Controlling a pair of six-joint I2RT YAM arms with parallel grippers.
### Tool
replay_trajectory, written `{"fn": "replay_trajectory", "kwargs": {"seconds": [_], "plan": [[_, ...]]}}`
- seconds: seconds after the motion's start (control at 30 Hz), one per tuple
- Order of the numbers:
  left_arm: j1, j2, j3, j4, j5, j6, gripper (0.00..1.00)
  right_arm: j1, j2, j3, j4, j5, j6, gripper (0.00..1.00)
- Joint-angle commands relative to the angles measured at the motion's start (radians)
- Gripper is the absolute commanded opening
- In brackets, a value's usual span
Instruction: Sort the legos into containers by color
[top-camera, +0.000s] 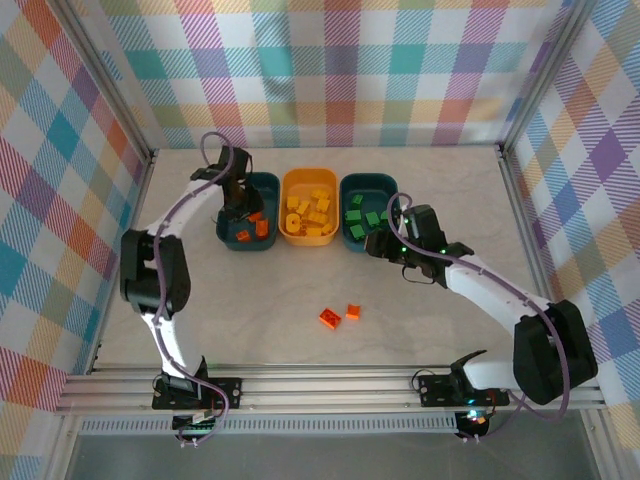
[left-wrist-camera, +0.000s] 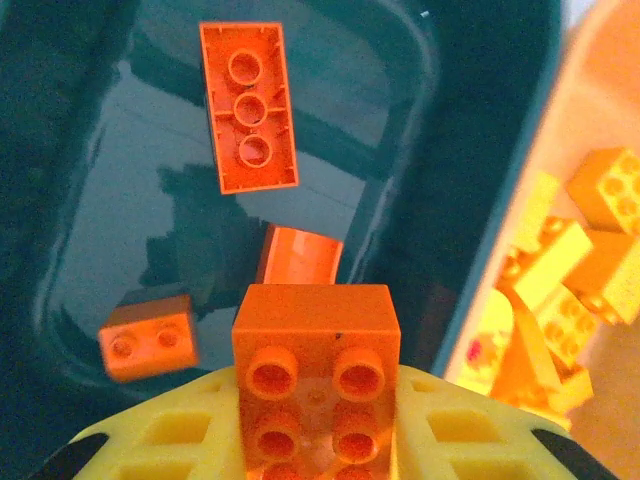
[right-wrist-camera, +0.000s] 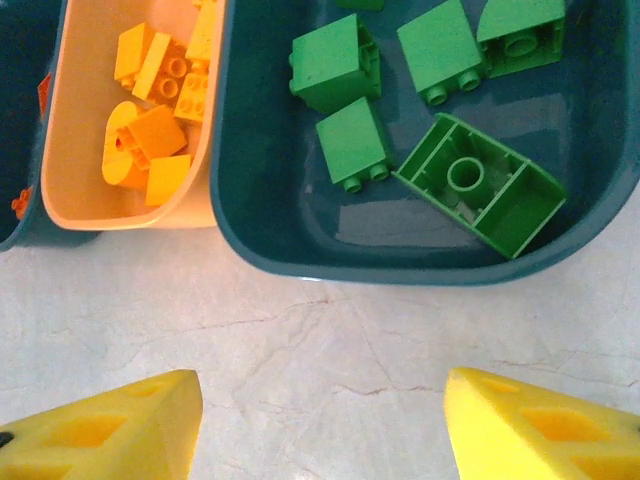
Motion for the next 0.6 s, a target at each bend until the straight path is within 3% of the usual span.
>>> {"fn": "replay_trajectory", "kwargs": {"seconds": [0.0,0.3,0.37,0.47,0.57], "plan": [[0.018,0.056,0.063,-0.036,0.052,-0.041,0.33,0.024,-0.032,-0.004,-0.034,-0.053,-0.007,0.65],[0.026,0.09,0.111,-0.032,0.038,-0.055,0.39,0.134,0.008,0.06,-0.148,-0.037,-0.094,0.67],[0.029,0.091,0.11,-0.032,0.037,-0.056,0.45,0.153,0.018,0.074,-0.161,-0.031,-0.105,0.67],[0.032,0.077,0.108,-0.035,0.04,-0.057,0.63,0.195,0.033,0.101,-0.182,-0.017,-0.131,0.68],[0.032,0.03,0.083,-0.029,0.046,-0.062,0.74,0.253,0.053,0.13,-0.205,0.004,-0.178,0.68]]}}
